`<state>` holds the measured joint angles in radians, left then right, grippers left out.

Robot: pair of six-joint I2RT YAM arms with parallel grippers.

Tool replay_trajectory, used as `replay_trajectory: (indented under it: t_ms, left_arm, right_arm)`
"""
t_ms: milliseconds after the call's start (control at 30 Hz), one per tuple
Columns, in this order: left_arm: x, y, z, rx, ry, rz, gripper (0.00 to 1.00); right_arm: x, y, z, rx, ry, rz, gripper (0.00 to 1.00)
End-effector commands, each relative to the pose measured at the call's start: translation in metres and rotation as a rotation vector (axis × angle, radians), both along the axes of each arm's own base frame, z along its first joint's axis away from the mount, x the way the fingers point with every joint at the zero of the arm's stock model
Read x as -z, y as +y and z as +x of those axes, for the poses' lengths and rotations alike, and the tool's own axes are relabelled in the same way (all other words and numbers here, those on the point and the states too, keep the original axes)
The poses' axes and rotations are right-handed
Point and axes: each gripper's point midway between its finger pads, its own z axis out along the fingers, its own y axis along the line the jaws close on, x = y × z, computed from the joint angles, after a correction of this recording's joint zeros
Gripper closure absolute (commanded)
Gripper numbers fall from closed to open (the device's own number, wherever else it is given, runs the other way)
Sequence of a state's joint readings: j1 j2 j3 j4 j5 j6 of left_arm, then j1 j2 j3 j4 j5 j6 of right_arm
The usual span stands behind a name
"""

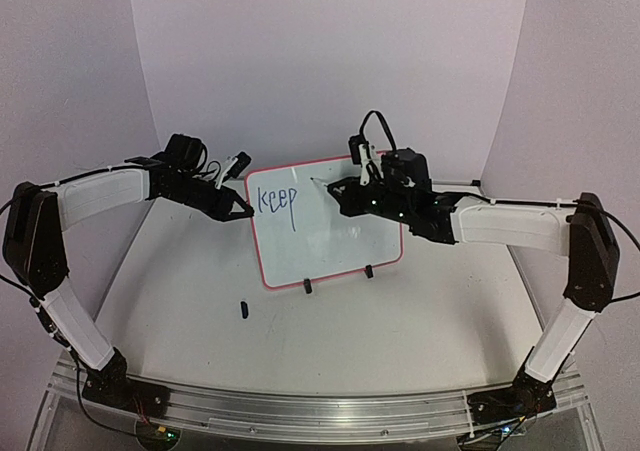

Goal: Write a sentence on the whiteboard

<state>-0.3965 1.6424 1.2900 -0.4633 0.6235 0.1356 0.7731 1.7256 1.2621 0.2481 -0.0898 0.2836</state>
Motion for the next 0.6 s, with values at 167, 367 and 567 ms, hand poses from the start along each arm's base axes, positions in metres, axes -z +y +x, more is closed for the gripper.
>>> replay_trajectory:
  t_ms: [167,367,567]
  left_arm:
    - [0.029,-0.007,-0.006,0.033,0.025,0.095,1.0]
    - [0.03,-0.008,-0.007,0.035,0.027,0.096,1.0]
    - [0.03,-0.007,-0.007,0.034,0.026,0.098,1.0]
  right_arm:
    - [0.029,-0.012,-0.01,0.02,0.073,0.014,1.0]
    - [0.026,-0.012,-0.011,0.017,0.07,0.03,1.0]
    - [0.008,-0.01,-0.012,0.003,0.042,0.059,1.0]
